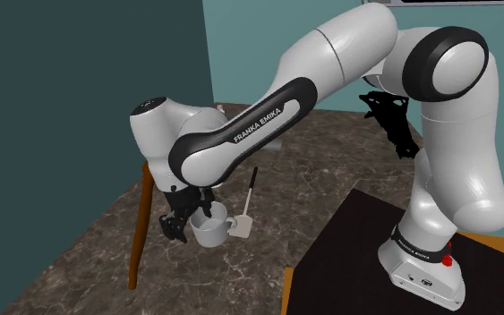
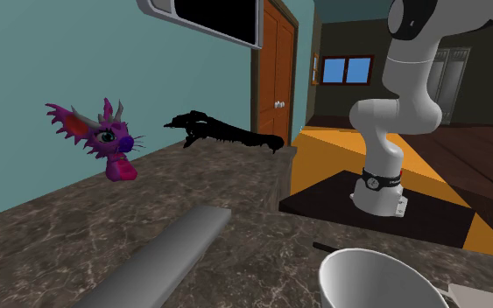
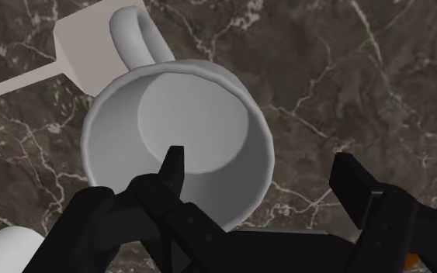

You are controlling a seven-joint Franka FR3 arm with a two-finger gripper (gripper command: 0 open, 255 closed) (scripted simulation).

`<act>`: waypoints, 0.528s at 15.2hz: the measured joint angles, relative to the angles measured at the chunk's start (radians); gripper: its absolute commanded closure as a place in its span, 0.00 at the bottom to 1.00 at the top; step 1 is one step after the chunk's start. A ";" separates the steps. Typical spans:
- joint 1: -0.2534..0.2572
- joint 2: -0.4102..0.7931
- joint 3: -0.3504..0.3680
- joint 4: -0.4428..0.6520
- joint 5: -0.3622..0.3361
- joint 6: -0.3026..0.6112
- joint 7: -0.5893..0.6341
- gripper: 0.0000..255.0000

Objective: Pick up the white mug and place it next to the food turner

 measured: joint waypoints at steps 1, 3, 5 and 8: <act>0.000 0.000 0.000 0.000 0.000 0.000 0.000 0.00; 0.001 -0.008 0.002 0.028 0.004 -0.035 -0.002 0.00; 0.000 -0.022 0.004 0.067 0.009 -0.088 -0.007 0.00; 0.001 -0.025 0.005 0.090 0.011 -0.113 -0.008 0.00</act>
